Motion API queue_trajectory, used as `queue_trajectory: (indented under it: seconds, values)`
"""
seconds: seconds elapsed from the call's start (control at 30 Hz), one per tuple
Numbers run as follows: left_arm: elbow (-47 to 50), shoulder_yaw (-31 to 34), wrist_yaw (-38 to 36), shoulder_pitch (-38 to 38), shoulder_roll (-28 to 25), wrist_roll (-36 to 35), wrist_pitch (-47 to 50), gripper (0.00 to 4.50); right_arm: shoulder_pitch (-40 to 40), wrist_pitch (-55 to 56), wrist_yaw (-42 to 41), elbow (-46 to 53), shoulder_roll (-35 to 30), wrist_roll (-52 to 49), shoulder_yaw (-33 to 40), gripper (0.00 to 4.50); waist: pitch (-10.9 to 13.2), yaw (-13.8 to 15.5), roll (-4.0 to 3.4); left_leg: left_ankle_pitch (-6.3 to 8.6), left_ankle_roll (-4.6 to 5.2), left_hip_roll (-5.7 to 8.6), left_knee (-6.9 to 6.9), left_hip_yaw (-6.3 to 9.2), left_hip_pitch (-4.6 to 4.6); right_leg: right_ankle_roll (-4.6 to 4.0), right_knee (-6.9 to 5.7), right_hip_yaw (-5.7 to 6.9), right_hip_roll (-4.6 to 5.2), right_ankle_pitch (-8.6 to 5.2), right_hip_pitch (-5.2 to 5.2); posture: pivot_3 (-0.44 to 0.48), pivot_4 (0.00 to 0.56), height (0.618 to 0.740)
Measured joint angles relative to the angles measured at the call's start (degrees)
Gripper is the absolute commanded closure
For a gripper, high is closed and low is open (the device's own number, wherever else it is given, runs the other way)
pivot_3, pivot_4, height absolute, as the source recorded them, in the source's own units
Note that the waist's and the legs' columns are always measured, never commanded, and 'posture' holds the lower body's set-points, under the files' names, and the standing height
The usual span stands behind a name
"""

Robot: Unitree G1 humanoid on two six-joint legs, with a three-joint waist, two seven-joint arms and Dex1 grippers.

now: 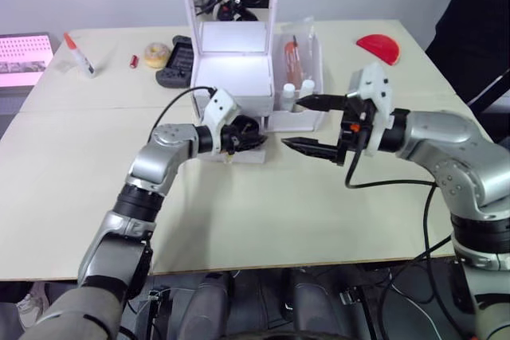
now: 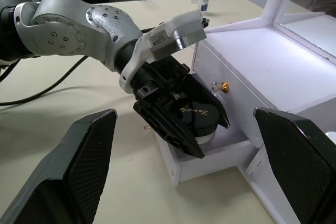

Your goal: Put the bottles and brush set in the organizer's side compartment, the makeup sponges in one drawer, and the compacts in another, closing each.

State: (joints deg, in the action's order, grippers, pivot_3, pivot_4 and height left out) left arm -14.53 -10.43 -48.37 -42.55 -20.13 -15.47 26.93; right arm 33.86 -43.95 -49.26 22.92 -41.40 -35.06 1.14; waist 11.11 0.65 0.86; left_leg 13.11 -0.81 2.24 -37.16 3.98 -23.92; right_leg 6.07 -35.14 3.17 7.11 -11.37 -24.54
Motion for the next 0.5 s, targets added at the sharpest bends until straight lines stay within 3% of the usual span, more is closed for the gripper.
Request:
queue_trajectory:
  seconds: [0.4,0.5]
  values:
    - [-1.34,0.02,-0.41,-0.31,0.24,1.27,0.0,1.77,-0.21,-0.83,1.25,0.68,-0.11,-0.3,1.13,0.0,0.0,0.05,0.0,0.0,0.0,0.0,-0.01,0.0,0.0,0.0,0.0,0.0,0.0,0.0,0.0,0.0,0.15,0.737]
    - [-1.34,0.02,-0.34,-0.31,0.52,1.28,0.02,0.38,-0.21,-0.83,1.26,0.68,-0.11,-0.29,1.13,0.0,0.0,0.04,0.0,0.0,0.0,0.0,-0.01,0.0,0.0,0.0,0.0,0.0,0.0,0.0,0.0,0.0,0.15,0.737]
